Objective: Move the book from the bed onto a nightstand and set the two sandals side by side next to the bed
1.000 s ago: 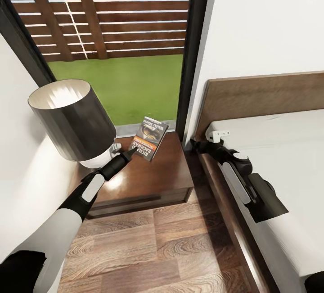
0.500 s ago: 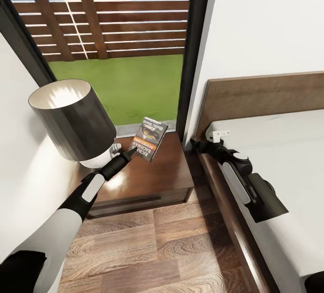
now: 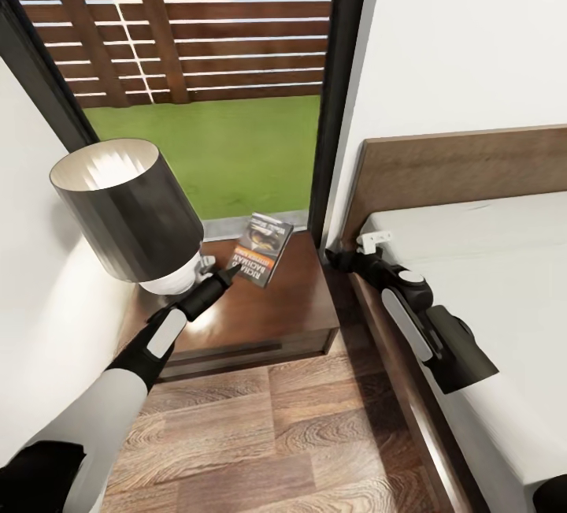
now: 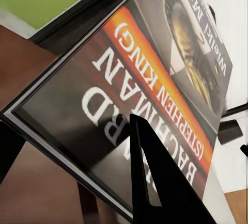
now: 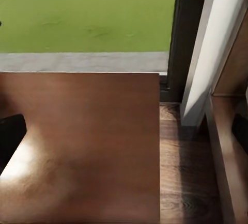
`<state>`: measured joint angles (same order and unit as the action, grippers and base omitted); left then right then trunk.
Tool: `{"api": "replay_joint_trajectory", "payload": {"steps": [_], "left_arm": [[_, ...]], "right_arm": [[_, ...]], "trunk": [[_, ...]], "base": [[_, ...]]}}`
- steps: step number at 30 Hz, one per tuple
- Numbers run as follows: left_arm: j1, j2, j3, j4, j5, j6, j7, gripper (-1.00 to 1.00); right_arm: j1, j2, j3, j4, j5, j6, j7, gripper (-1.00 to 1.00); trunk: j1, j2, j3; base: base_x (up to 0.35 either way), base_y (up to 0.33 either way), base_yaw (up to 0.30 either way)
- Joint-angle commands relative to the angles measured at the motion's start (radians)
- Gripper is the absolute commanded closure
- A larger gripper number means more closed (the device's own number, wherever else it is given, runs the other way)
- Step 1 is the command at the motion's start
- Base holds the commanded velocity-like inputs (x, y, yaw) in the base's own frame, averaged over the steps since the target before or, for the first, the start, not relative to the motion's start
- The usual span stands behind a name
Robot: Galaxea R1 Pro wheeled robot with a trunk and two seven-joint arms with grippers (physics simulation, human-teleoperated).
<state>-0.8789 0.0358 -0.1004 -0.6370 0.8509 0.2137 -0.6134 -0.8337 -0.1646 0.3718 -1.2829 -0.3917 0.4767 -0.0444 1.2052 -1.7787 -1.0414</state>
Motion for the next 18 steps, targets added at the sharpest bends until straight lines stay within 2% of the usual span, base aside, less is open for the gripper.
{"api": "replay_joint_trajectory", "payload": {"steps": [1,5,8,10,13,18], "left_arm": [[0.001,-0.005,-0.002,0.000,0.013,0.008,0.003,1.00],[0.007,-0.014,-0.001,0.001,0.015,0.009,0.020,1.00],[0.011,-0.022,0.002,0.002,0.026,0.010,0.058,1.00],[0.012,-0.029,0.004,0.002,0.046,0.010,0.077,1.00],[0.020,-0.036,0.005,0.004,0.097,0.010,0.139,1.00],[0.030,-0.037,0.004,0.012,0.120,0.013,0.185,1.00]], "right_arm": [[-0.001,-0.001,0.004,-0.001,-0.007,0.004,-0.005,-1.00],[-0.001,-0.001,0.006,0.001,-0.009,0.003,-0.006,-1.00],[-0.001,-0.001,0.007,0.003,-0.010,0.003,-0.006,-1.00],[-0.001,-0.001,0.007,0.003,-0.010,0.003,-0.006,-1.00],[-0.001,-0.001,0.007,0.003,-0.010,0.003,-0.005,-1.00],[-0.001,0.000,0.008,0.002,-0.010,0.003,-0.002,-1.00]], "trunk": [[0.000,0.000,-0.001],[0.000,0.000,-0.001],[0.000,0.000,-0.001],[0.000,0.000,-0.001],[0.000,0.000,-0.001],[0.000,0.000,-0.001]], "base": [[0.000,0.000,0.000],[0.000,0.000,0.000],[0.000,0.000,0.000],[0.000,0.000,0.000],[0.000,0.000,0.000],[0.000,0.000,0.000]]}}
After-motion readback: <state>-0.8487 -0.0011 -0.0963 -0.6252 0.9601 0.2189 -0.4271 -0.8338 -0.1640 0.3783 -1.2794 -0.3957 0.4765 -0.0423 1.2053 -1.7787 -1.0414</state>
